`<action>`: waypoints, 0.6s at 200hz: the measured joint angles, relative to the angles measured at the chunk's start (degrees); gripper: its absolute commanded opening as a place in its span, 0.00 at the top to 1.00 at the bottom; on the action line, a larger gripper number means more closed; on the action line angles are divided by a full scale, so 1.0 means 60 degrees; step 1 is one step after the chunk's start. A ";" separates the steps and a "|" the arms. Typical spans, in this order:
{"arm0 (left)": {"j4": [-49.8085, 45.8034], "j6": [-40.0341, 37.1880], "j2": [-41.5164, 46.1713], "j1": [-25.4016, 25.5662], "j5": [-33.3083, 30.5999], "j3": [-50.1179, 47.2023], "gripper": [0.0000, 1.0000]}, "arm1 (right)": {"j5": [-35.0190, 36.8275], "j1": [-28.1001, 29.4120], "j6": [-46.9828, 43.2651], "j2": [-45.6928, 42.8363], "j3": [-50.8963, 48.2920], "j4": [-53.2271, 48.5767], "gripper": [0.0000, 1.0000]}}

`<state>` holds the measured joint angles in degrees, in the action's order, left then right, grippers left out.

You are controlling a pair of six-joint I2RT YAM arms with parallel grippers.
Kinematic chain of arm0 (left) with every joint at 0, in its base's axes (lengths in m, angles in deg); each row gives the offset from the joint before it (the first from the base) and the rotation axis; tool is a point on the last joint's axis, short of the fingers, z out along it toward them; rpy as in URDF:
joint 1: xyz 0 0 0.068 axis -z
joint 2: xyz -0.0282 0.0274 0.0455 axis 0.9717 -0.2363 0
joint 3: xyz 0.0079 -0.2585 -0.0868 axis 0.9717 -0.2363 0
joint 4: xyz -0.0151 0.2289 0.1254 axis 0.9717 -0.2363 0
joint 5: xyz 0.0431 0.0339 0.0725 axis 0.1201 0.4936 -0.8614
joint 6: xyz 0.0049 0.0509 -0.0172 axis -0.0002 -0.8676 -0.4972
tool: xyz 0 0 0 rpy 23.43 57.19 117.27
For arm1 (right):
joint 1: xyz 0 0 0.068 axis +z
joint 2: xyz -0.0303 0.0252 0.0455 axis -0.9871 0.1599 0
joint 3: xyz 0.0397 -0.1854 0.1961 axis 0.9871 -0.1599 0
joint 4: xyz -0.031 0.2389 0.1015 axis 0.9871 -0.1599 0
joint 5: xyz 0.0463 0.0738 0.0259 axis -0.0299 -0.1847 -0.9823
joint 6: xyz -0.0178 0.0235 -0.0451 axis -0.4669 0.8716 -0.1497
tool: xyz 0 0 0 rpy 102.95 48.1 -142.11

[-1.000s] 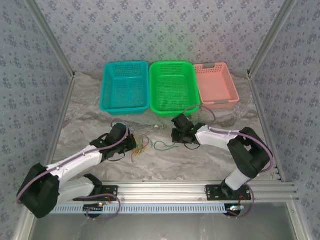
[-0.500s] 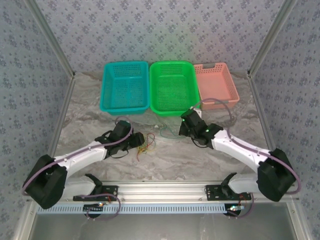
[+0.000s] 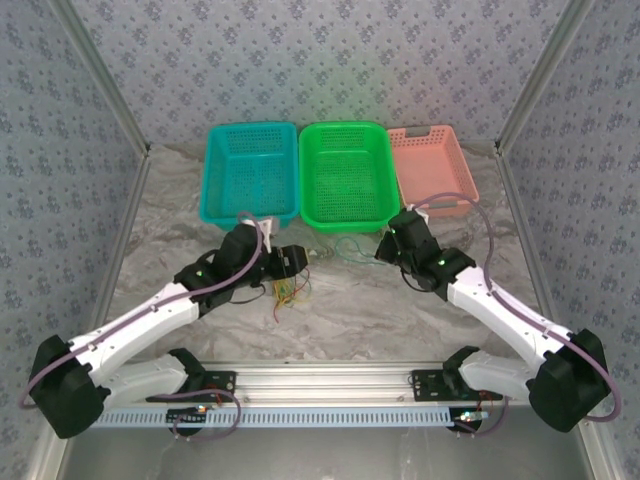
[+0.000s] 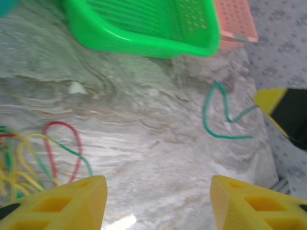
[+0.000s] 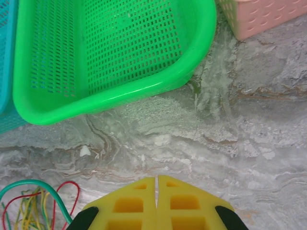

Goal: Untangle the cables

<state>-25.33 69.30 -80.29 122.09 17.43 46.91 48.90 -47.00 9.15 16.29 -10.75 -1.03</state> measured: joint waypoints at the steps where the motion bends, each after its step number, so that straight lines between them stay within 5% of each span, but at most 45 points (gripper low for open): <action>1: 0.0011 0.0004 -0.0011 0.0022 0.0011 0.0004 0.43 | -0.0011 0.0004 0.0015 0.0000 0.0007 0.0004 1.00; 45: 0.0980 0.0911 -0.1402 0.1392 0.0055 0.0328 0.40 | -0.0528 -0.0033 0.0576 0.0007 0.0168 0.0124 1.00; 120: 0.2626 0.1974 -0.2874 0.1501 -0.0193 0.0448 0.43 | -0.1151 -0.0029 0.1173 -0.0004 0.0168 0.0310 1.00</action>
<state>-9.57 81.15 -97.53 131.09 16.27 49.60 41.99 -47.17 16.19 16.26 -9.75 0.83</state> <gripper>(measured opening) 0.571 0.065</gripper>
